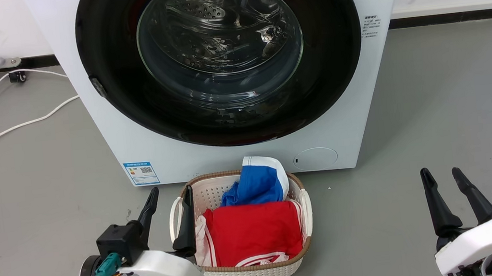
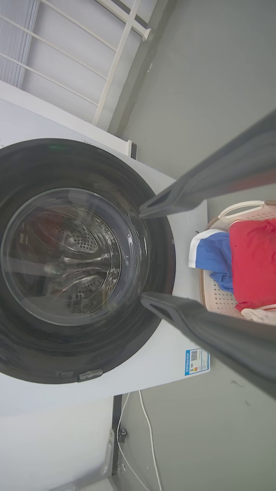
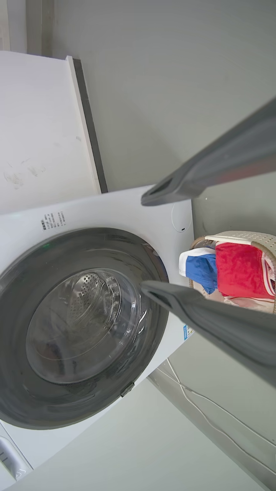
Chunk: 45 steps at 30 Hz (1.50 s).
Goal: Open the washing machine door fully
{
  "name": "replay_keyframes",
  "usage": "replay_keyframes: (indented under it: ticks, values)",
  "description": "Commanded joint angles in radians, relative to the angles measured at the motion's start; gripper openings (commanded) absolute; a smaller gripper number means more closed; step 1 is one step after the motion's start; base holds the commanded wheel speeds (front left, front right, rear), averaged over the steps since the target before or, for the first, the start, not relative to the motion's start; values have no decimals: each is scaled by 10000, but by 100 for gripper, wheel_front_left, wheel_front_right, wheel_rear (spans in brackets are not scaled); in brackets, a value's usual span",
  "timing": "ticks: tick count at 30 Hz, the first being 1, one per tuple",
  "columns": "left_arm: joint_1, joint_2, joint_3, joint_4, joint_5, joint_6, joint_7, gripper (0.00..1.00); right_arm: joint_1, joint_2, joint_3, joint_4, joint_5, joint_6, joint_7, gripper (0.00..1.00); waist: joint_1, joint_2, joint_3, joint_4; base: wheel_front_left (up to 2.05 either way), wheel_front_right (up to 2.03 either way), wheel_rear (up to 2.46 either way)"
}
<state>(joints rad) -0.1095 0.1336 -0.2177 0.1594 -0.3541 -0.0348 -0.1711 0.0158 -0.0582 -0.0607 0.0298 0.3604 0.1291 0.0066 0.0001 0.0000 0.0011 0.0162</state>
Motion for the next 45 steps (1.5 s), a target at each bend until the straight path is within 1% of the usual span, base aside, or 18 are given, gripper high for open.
replay_keyframes:
  ticks: [1, 3, 4, 11, 25, 37, 45]
  values:
    - [-202, 86, -60, -28, 233, 60, -100, 100, 31, 23, -17, -149, -278, 18, -4, 100, -1, 0, 0, -1, 0, 0, 0]
    - [-210, 104, -121, 5, 405, 112, -138, 100, 51, 34, -27, -204, -472, 18, -4, 100, -1, 0, -1, 0, 0, 0, 0]
    - [-228, 144, -193, 52, 626, 198, -208, 100, 107, 48, -55, -271, -765, 19, -10, 100, -1, 0, -5, 2, 0, 0, 0]
    - [-236, 187, -293, 197, 1036, 279, -368, 100, 216, 66, -60, -455, -1404, 21, -20, 100, -1, 0, -26, 19, 0, 0, 0]
    - [-275, 121, -354, 472, 1776, 431, -650, 100, 365, 81, -5, -607, -2144, 23, -165, 100, -1, 0, -14, 68, 0, 0, 0]
    - [-263, -45, -279, 587, 2362, 291, -906, 100, 398, 87, -68, -653, -2913, 26, -404, 100, -1, 0, 40, 94, 0, 0, 0]
    - [-228, -205, -106, 659, 2190, 186, -956, 100, 323, 87, -205, -439, -2766, 15, -541, 100, -1, 0, 49, 114, 0, 0, 0]
